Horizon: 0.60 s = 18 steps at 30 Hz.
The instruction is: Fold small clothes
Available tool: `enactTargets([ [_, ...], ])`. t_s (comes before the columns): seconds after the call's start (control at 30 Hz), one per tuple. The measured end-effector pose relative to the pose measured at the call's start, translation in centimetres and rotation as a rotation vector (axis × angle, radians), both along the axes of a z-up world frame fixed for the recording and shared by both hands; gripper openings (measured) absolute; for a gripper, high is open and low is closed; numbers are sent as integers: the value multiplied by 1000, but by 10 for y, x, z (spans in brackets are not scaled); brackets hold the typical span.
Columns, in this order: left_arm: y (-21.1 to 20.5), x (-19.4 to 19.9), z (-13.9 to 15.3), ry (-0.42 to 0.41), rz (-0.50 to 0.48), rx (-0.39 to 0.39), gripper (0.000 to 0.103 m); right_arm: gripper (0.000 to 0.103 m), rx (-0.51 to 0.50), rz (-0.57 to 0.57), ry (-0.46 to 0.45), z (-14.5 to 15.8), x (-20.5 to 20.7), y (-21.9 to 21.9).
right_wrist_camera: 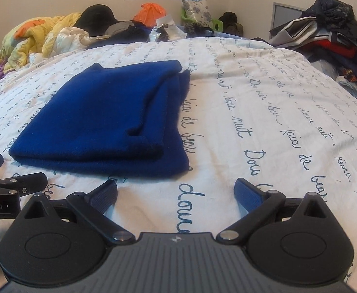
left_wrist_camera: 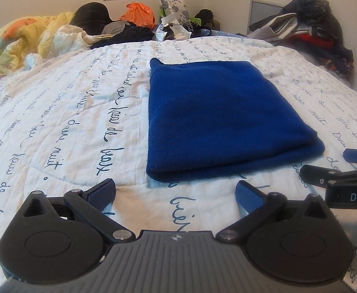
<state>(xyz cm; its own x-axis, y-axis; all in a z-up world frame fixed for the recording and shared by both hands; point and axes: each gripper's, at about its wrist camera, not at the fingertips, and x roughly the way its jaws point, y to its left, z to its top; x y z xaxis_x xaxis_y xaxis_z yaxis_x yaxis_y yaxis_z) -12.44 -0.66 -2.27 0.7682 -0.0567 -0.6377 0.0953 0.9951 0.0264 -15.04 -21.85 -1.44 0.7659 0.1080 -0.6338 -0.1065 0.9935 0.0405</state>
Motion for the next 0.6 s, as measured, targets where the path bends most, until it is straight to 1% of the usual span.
enactTargets([
  [0.6,0,-1,0,-1,-1,-1,103,103,4,-4,4,1,0,5],
])
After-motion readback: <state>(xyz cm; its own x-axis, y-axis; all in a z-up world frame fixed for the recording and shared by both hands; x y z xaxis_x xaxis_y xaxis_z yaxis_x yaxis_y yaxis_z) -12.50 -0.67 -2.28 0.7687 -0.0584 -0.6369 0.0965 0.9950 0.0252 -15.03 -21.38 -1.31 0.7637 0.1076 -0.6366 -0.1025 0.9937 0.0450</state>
